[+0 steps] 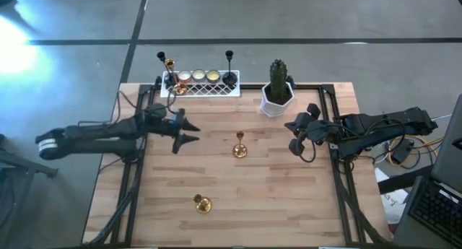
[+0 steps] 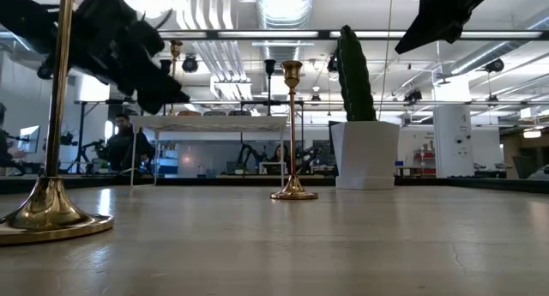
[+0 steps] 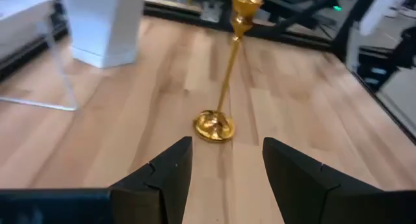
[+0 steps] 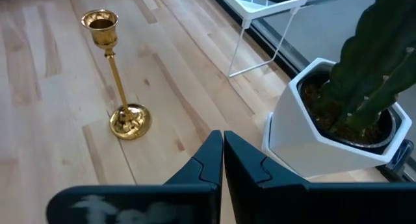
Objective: Pick & Place candle stick holders
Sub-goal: Put the top golden candle holder on the shelf
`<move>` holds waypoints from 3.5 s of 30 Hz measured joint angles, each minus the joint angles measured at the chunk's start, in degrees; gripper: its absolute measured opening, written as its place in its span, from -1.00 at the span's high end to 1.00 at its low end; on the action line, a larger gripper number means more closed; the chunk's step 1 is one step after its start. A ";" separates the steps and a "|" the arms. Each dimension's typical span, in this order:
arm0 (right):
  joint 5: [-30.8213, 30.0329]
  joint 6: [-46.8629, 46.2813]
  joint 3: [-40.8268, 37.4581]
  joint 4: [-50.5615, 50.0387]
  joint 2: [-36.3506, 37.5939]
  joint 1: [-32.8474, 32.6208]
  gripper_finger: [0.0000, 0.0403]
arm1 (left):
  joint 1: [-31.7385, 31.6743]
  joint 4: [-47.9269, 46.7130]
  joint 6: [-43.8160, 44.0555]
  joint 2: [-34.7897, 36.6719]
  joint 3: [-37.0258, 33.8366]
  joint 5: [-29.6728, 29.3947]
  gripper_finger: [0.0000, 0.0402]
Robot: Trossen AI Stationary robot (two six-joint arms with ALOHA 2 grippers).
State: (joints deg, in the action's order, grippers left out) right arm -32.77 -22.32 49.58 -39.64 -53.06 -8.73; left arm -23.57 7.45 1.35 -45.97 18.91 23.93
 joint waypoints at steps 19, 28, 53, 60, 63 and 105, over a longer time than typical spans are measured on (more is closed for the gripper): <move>-0.42 0.25 -0.13 1.45 -0.66 0.02 0.96 | 8.06 13.32 -3.20 -18.24 3.92 0.91 0.04; -0.39 0.47 -0.20 1.47 -0.70 0.02 0.96 | 10.67 13.08 -6.56 -29.15 11.39 0.84 0.13; -0.27 1.64 -0.45 0.95 -0.79 0.02 0.96 | 12.52 17.10 -11.53 -47.79 26.31 -5.75 0.17; -0.28 1.98 -0.52 1.08 -0.76 0.02 0.96 | 12.50 20.75 -11.09 -48.02 27.03 -5.55 0.17; -0.28 1.98 -0.55 1.08 -0.76 0.02 0.96 | 12.50 21.53 -10.43 -48.25 27.48 -5.56 0.17; -0.33 3.05 -0.66 1.03 -0.74 0.02 0.96 | 13.35 11.64 -2.56 -39.04 37.74 -31.19 0.90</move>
State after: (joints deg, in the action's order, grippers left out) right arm -33.10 -19.27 48.93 -38.62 -53.80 -8.71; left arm -10.22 19.09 -1.21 -85.02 56.65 -7.26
